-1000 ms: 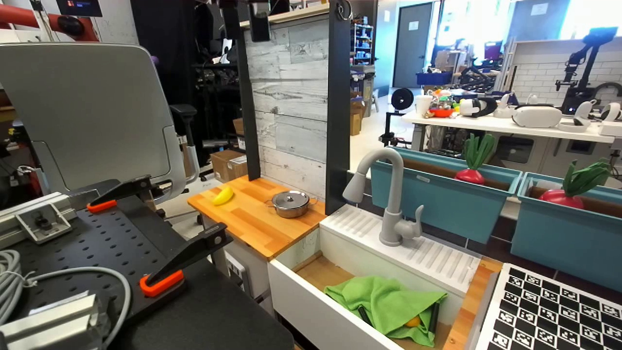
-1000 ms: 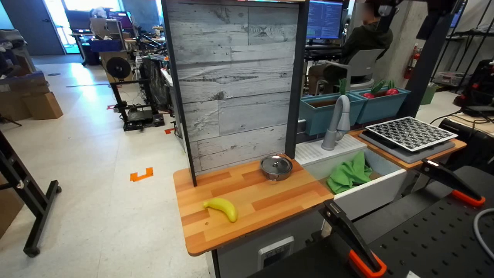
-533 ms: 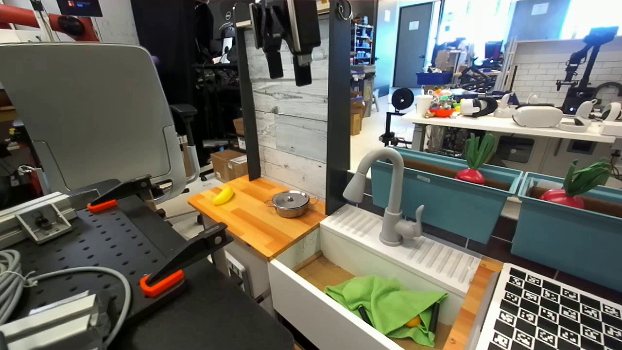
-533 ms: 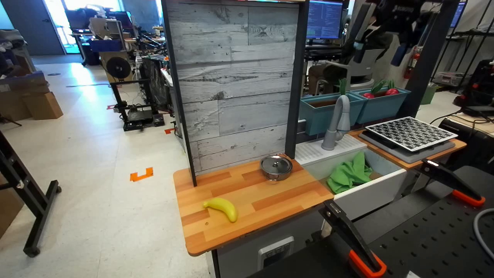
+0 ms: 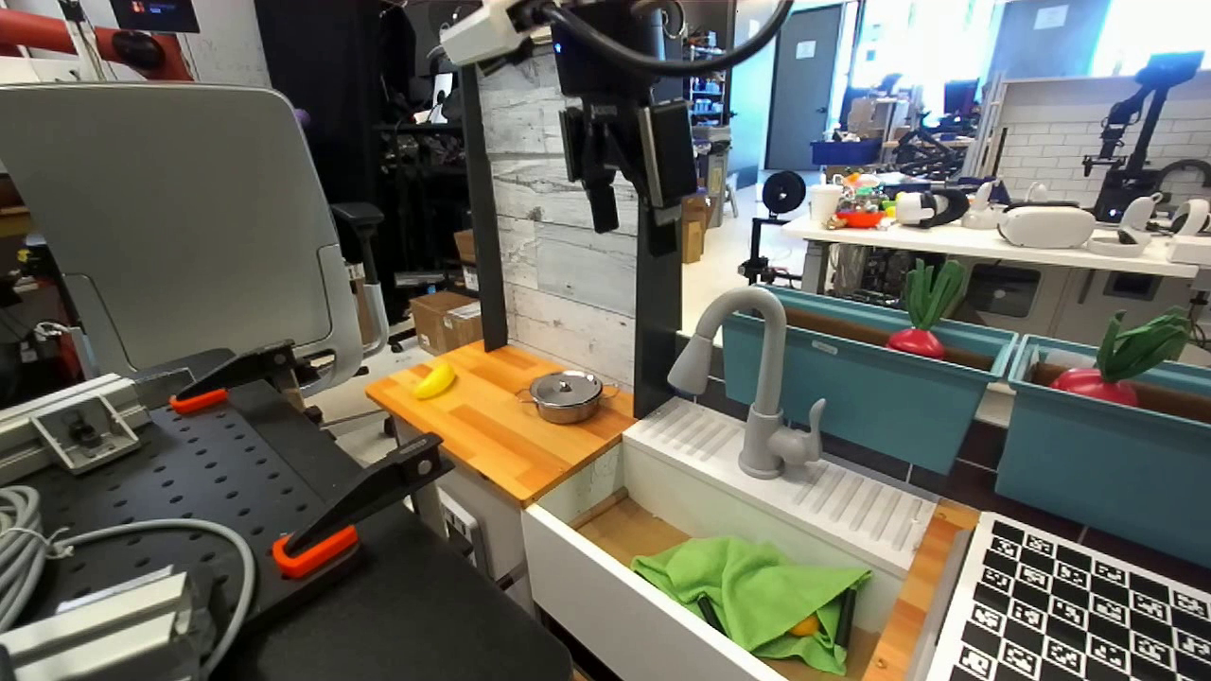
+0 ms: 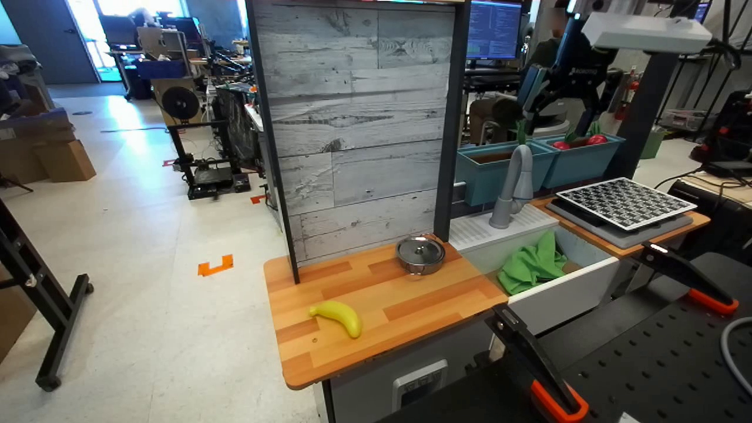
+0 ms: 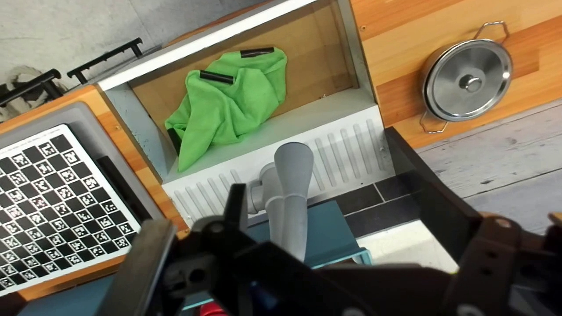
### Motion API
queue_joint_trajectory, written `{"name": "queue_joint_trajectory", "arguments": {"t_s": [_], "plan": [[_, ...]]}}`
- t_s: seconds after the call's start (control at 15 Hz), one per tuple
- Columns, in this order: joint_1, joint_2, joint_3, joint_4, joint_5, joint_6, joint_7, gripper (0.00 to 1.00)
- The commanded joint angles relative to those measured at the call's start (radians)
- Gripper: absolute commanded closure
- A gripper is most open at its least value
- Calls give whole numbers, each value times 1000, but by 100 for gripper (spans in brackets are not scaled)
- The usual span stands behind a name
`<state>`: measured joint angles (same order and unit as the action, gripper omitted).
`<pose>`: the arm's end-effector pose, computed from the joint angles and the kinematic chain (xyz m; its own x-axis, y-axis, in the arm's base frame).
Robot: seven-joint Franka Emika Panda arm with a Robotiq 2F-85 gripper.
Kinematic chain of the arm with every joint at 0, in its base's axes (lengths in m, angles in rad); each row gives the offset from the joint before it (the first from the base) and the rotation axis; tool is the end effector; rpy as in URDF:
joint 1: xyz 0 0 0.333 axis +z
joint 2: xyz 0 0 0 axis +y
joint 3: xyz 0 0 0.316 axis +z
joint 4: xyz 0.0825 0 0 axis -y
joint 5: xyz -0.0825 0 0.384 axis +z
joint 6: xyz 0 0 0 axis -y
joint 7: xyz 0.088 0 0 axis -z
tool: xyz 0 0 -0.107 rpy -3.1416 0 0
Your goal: Push the faucet to the left
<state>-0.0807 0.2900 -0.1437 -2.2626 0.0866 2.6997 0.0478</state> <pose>0.5396 -0.1264 0.2475 0.9322 -0.3295 0.1500 -0.3312 -0.9435 -0.0146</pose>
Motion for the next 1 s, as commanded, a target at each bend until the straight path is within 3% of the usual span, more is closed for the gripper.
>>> {"name": "queue_joint_trajectory", "arguments": {"t_s": [0.0,0.93], "plan": [[-36,111,21,93,7,20,-24,0],[-100,326,75,304,18,29,-78,0]]}}
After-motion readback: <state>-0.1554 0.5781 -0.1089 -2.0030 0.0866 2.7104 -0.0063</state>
